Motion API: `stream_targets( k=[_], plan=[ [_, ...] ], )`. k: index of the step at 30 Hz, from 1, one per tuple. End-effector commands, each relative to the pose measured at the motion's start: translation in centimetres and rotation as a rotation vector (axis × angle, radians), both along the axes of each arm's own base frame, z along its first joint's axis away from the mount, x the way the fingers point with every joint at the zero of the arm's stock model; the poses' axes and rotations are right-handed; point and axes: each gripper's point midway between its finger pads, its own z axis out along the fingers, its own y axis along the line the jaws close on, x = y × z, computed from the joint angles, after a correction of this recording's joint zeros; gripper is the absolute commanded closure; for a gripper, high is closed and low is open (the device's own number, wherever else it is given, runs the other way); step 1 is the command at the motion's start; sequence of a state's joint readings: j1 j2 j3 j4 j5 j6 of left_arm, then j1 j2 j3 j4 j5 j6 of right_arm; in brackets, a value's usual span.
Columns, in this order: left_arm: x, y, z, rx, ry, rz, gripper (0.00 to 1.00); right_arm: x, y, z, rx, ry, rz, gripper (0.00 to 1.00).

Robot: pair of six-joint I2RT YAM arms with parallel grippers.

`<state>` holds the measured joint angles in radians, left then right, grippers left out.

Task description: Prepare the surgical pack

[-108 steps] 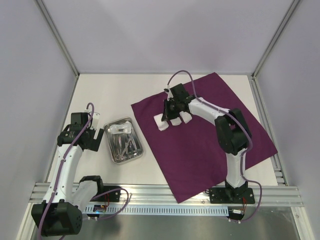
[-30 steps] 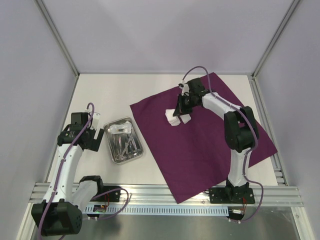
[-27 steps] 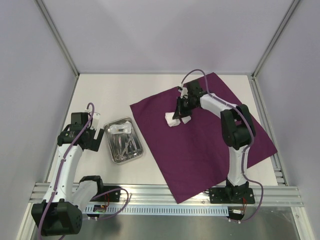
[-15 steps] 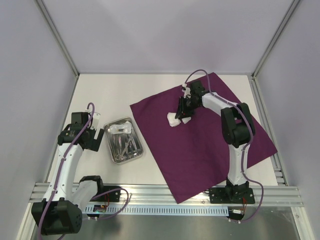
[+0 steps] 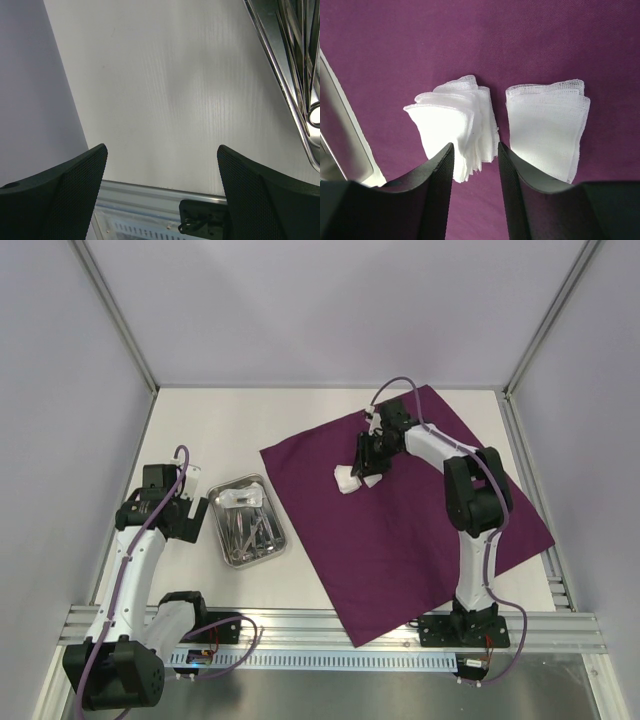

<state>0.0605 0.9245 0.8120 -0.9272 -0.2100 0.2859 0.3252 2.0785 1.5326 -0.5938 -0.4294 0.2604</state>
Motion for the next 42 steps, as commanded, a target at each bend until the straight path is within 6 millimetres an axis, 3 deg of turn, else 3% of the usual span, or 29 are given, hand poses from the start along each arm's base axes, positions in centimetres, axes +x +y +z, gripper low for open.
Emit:
stream_targets(
  k=[1, 8, 11, 12, 17, 23, 28, 33, 42],
  plan=[
    [0.2, -0.1, 0.4, 0.003, -0.01, -0.018, 0.0, 0.1, 0.9, -1.0, 0.006, 0.015, 0.02, 0.57],
    [0.2, 0.0, 0.4, 0.004, -0.01, -0.017, 0.0, -0.5, 2.3, -2.4, 0.042, 0.054, 0.049, 0.59],
    [0.3, 0.0, 0.4, 0.006, -0.01, -0.019, 0.0, -0.7, 2.7, -2.1, 0.07, 0.054, 0.051, 0.72],
    [0.2, 0.0, 0.4, 0.006, -0.008, -0.017, 0.0, -0.7, 2.8, -1.9, 0.081, 0.047, 0.051, 0.81],
    [0.3, 0.0, 0.4, 0.006, -0.01, -0.019, 0.0, -0.6, 3.0, 0.5, 0.11, 0.01, 0.05, 1.0],
    [0.2, 0.0, 0.4, 0.004, -0.012, -0.017, 0.0, -0.6, 3.3, 5.1, 0.165, -0.071, 0.072, 1.0],
    [0.2, 0.0, 0.5, 0.005, -0.016, -0.018, 0.0, -0.5, 1.8, 7.2, 0.17, -0.116, 0.063, 0.99],
    [0.1, 0.0, 0.4, 0.005, -0.016, -0.018, 0.0, -0.2, -0.7, 6.2, 0.149, -0.08, 0.038, 0.99],
    [0.0, -0.1, 0.4, 0.005, -0.018, -0.017, 0.0, 0.6, -2.8, 3.1, 0.133, -0.006, 0.003, 0.99]
  ],
)
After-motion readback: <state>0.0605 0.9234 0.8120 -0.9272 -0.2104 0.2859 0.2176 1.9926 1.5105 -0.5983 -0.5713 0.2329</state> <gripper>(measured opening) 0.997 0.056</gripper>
